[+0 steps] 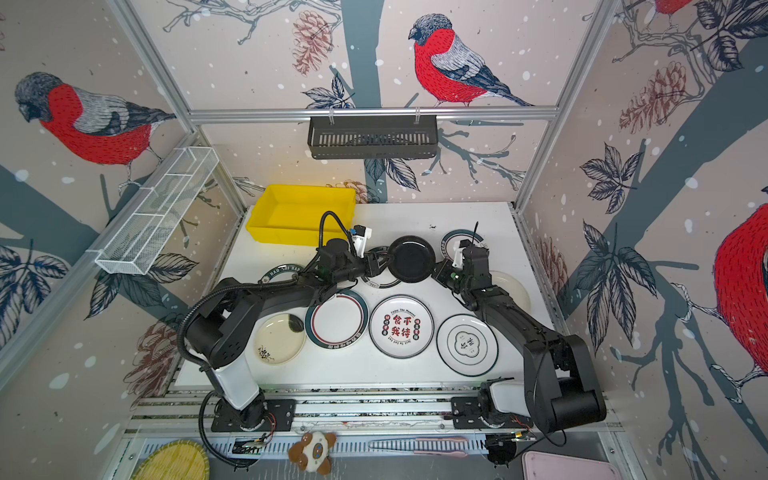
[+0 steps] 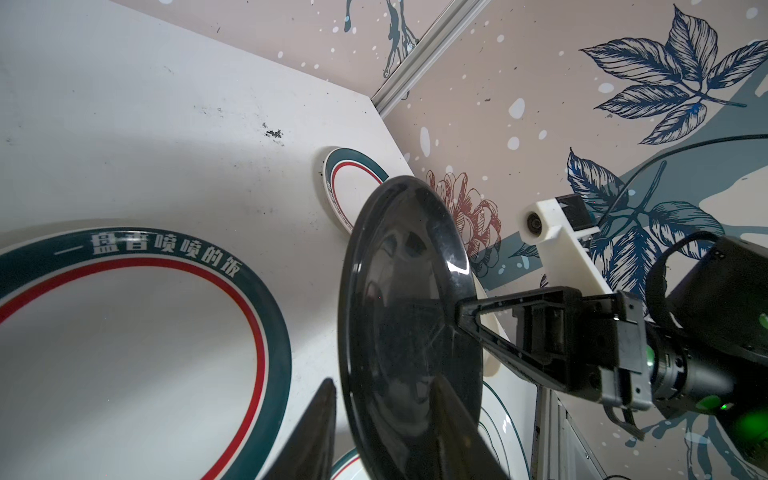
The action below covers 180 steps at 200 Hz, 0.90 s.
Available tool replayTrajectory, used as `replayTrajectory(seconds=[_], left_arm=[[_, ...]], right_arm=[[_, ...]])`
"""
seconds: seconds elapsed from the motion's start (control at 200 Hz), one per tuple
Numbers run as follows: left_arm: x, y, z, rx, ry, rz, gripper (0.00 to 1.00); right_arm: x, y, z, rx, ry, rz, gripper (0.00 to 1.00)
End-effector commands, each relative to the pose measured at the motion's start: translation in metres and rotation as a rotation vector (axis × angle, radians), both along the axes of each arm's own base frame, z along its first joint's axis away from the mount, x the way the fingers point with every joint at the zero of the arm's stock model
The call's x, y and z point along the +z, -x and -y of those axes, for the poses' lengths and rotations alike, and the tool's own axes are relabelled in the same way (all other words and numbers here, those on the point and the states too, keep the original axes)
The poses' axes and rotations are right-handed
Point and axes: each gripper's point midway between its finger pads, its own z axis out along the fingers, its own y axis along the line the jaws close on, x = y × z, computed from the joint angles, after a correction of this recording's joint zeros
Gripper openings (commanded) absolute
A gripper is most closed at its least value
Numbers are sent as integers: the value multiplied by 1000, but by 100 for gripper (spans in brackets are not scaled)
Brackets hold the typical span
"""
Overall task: Place the plates into the plastic bin on the countertop
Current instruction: 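Close the left gripper on the upright black plate held by the right gripper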
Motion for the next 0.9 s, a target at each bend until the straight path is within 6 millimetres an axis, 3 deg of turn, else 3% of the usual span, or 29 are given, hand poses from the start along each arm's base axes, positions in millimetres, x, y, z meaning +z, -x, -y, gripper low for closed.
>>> replayTrajectory(seconds=[0.0, 0.195, 0.22, 0.375, 0.54, 0.63, 0.68, 0.77, 0.871, 0.896], left_arm=[[10, -2, 4, -4, 33, 28, 36], [4, 1, 7, -20, 28, 11, 17], [15, -3, 10, -22, 44, 31, 15], [16, -2, 14, -47, 56, 26, 2], [18, -4, 14, -35, 59, 25, 0], [20, -10, 13, -18, 31, 37, 0], [22, -14, 11, -2, 9, 47, 0], [28, -25, 3, 34, -25, 65, 0], [36, -35, -8, 66, -33, 85, 0], [36, -37, -11, 71, -37, 87, 0]], right_arm=[[18, -3, -5, 29, -12, 84, 3], [18, -1, -9, 48, 2, 92, 3], [19, -1, -9, 51, 5, 94, 3], [18, 0, -12, 60, 26, 99, 6], [17, 0, -12, 61, 45, 108, 30], [20, 1, -12, 62, 49, 119, 56], [22, 1, -11, 59, 54, 127, 66], [27, 1, -8, 51, 68, 143, 75], [25, 1, -6, 43, 89, 145, 77], [33, 2, -4, 40, 88, 168, 78]])
